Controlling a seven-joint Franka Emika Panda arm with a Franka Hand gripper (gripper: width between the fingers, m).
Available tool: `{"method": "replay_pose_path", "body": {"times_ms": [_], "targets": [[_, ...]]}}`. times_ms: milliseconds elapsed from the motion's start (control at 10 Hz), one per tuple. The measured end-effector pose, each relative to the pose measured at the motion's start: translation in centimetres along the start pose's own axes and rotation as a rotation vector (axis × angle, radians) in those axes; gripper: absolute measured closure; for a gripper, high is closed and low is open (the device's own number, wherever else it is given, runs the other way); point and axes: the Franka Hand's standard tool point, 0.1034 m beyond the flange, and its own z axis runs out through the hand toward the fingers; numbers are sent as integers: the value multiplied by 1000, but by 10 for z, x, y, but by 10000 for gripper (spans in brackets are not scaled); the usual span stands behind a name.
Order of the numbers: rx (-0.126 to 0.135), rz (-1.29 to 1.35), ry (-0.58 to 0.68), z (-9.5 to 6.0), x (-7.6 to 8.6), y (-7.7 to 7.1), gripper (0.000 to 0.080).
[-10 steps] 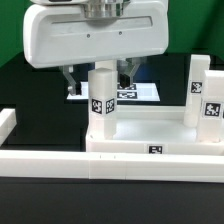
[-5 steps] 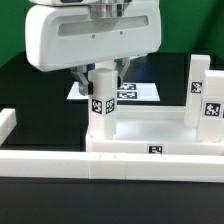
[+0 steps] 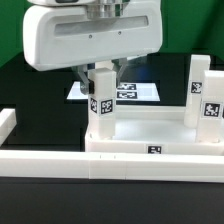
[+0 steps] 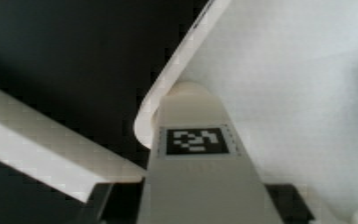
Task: Assemble desk
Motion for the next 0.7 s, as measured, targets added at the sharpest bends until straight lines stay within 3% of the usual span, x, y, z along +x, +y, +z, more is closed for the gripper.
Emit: {"method": "replay_pose_path", "body": {"times_ms": [700], "targets": [[4, 614, 4, 0, 2, -3, 511]]}}
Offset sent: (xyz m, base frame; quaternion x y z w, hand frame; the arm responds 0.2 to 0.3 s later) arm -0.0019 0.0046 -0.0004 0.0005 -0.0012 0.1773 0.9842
